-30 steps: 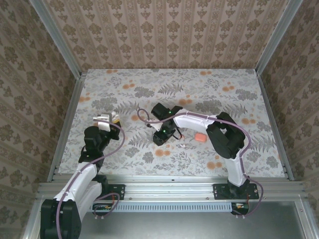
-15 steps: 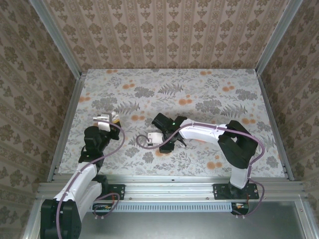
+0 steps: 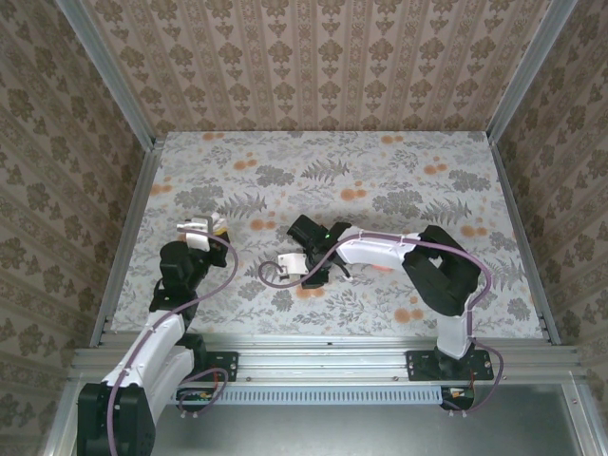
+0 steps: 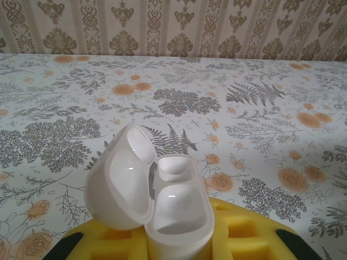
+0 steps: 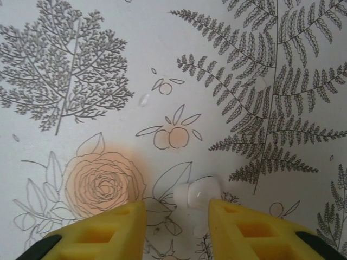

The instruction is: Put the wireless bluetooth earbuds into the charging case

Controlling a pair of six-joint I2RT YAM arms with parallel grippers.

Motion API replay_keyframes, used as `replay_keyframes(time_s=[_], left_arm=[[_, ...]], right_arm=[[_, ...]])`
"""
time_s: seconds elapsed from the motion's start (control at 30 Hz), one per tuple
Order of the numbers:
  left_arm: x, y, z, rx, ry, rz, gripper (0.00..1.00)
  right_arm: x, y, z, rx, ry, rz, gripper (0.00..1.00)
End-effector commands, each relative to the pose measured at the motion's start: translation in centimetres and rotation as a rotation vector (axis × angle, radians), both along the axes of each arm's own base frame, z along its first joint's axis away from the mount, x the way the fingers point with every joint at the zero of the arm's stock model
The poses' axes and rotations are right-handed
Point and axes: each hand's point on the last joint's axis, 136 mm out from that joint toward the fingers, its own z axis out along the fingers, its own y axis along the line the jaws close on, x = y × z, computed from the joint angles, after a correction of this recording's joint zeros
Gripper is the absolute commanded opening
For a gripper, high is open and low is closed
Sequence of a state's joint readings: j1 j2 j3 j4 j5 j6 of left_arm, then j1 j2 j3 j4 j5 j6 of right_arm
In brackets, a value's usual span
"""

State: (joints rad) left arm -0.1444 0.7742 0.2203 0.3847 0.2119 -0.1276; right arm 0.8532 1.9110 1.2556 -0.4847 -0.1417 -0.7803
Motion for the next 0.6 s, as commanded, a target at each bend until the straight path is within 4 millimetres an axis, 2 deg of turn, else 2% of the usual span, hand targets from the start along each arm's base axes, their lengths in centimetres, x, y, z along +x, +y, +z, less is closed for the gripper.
replay_keyframes(time_s=[0.0,0.27,0.47,0.57], left_arm=[[0.3,0.0,1.9,0.014,-0.052,-0.002,0.14],[0.2,0.0,1.9,0.015,-0.050,-0.003,0.14],[0.2,-0.1,1.8,0.014,-0.048,-0.004,0.14],[0.2,-0.1,1.8,0.015,-0.046,-0.004,0.14]], right_arm=[[0.9,0.5,-0.2,0.013,-0.006,0.006,0.38],[1.6,0.1,-1.0,0.005,0.023,-0.016,0.38],[1.8,0.5,-0.8,0.033,0.044,-0.028,0.36],[1.9,0.7,-0.7,0.042,0.043,-0.025,0.31]])
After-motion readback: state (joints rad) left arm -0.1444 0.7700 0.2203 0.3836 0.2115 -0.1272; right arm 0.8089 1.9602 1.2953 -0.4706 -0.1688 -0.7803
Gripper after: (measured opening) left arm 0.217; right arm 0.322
